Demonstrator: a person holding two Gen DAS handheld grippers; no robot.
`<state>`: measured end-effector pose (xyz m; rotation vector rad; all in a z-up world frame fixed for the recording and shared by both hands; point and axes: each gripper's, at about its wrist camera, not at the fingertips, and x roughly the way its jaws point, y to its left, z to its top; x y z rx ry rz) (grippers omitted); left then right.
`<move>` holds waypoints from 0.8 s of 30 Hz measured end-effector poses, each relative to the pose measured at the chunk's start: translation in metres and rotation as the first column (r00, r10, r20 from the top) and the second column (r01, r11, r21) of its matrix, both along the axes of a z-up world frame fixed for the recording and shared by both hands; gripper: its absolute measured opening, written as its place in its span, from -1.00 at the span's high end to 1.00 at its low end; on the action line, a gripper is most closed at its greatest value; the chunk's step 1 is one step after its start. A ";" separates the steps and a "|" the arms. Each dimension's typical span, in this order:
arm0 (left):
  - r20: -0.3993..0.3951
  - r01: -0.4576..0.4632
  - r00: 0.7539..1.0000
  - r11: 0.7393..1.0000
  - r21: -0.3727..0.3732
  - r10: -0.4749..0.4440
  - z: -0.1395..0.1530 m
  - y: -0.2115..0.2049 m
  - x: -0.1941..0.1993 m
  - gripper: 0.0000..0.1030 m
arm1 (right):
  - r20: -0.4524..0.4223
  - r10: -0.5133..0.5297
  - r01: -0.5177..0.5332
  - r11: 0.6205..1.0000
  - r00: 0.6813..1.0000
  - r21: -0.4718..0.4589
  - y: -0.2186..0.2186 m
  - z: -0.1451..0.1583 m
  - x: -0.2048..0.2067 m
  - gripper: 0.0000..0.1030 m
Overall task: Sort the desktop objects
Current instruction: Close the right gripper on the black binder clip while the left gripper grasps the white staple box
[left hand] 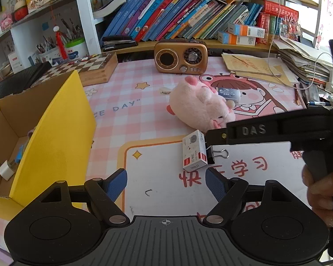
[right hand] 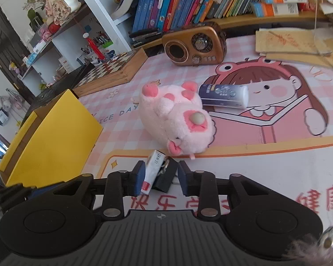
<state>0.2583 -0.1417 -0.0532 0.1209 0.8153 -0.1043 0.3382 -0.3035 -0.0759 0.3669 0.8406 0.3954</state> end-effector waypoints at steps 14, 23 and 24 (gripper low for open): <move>-0.018 0.058 0.998 0.998 0.005 -0.058 -0.010 -0.012 0.021 -0.53 | -0.016 -0.030 0.031 0.998 0.999 0.051 -0.015 0.002 0.006 0.96; -0.065 0.072 0.995 0.997 -0.019 -0.073 -0.028 -0.031 0.050 -0.27 | 0.053 -0.073 0.075 0.997 0.996 -0.023 -0.034 0.017 -0.006 0.96; -0.071 0.064 0.995 0.998 -0.023 -0.066 -0.031 -0.032 0.054 -0.24 | 0.060 -0.080 0.082 0.996 0.995 -0.033 -0.037 0.018 -0.008 0.96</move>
